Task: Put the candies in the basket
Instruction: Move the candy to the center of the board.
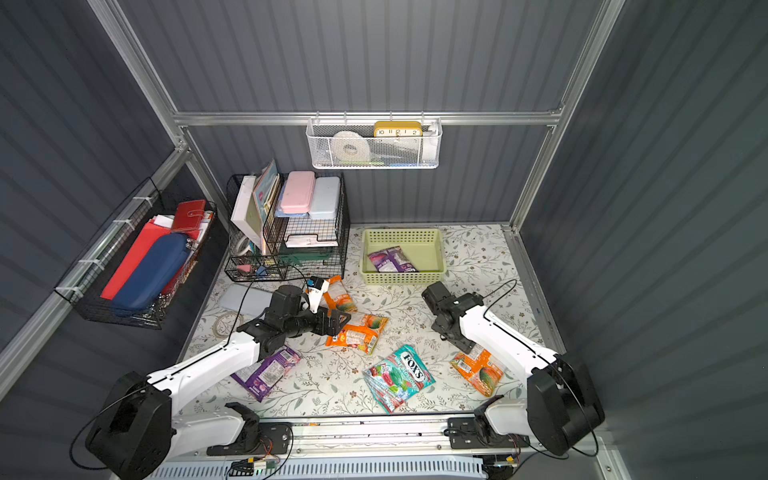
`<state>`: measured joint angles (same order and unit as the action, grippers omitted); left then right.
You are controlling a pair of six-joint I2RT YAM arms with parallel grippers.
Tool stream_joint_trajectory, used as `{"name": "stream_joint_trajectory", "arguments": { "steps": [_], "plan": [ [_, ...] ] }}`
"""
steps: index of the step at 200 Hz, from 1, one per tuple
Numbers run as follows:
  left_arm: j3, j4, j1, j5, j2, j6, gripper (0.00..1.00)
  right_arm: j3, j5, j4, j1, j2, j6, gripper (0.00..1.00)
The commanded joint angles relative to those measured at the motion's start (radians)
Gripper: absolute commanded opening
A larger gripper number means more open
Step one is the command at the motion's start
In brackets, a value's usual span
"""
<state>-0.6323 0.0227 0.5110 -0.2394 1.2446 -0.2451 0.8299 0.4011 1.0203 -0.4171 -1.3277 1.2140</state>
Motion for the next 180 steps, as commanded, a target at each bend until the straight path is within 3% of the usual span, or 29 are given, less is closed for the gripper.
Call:
{"name": "stream_joint_trajectory", "arguments": {
  "steps": [1, 42, 83, 180],
  "plan": [
    [-0.02, 0.006, 0.004, -0.021, 0.008, 0.013, 0.99, -0.075, 0.05, 0.073, 0.128, 0.011, 0.05, 0.79],
    [-0.018, -0.004, 0.004, 0.014, 0.0, 0.008, 0.99, -0.227, -0.028, -0.157, 0.275, 0.182, -0.086, 0.82],
    [-0.003, -0.009, 0.004, 0.081, -0.031, -0.002, 0.99, -0.313, -0.073, -0.261, 0.401, 0.291, -0.166, 0.89],
    [-0.012, -0.005, 0.004, 0.049, -0.005, 0.018, 0.99, -0.401, -0.233, -0.404, 0.479, 0.314, -0.248, 0.96]
  ]
}}
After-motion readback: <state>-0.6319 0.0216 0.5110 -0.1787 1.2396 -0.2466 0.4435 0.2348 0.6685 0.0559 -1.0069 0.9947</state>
